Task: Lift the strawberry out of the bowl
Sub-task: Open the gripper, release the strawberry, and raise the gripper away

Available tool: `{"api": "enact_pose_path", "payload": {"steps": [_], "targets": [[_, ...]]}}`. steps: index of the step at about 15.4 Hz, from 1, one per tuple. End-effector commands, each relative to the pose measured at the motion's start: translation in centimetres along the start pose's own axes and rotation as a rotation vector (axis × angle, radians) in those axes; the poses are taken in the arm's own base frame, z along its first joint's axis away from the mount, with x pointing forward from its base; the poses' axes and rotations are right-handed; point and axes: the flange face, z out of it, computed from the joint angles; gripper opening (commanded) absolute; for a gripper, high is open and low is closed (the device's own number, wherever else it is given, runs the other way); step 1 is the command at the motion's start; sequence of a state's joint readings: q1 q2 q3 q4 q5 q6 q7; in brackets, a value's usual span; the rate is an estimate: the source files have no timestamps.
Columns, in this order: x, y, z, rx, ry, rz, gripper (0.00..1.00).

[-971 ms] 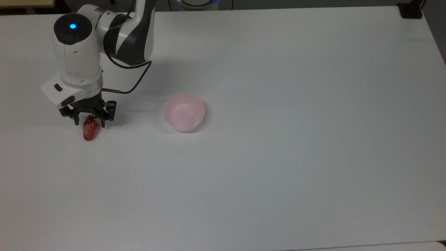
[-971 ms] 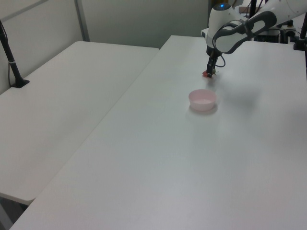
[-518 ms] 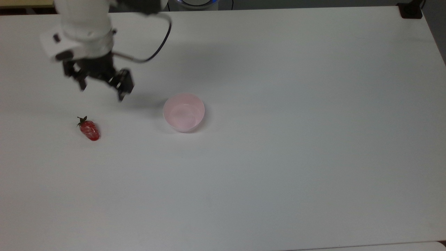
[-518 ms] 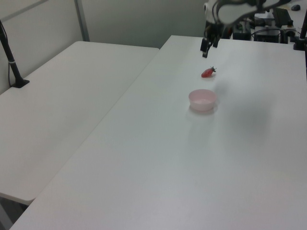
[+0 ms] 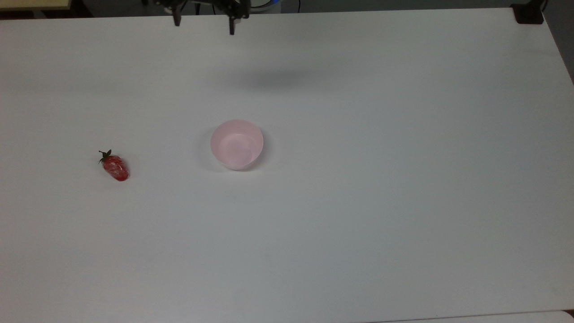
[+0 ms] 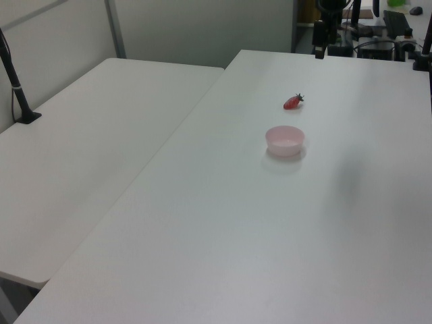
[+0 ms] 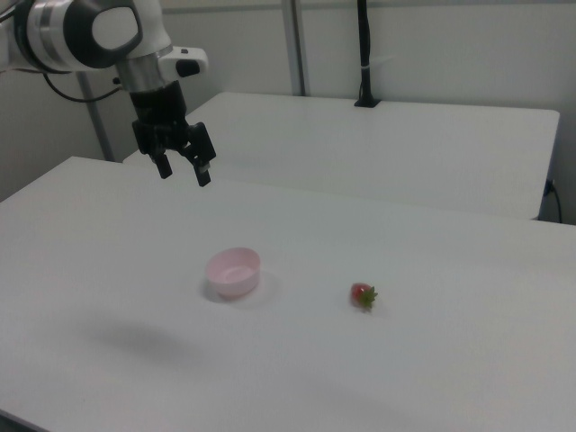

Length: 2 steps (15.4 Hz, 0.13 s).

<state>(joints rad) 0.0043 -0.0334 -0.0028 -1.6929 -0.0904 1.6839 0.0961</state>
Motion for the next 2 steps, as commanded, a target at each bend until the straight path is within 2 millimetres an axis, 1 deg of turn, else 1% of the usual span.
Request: {"api": "enact_pose_path", "payload": {"steps": [1, 2], "targets": [[-0.42, 0.01, 1.13, 0.008, -0.019, 0.009, 1.0], [-0.4, -0.09, 1.27, 0.007, -0.022, 0.014, 1.0]]}}
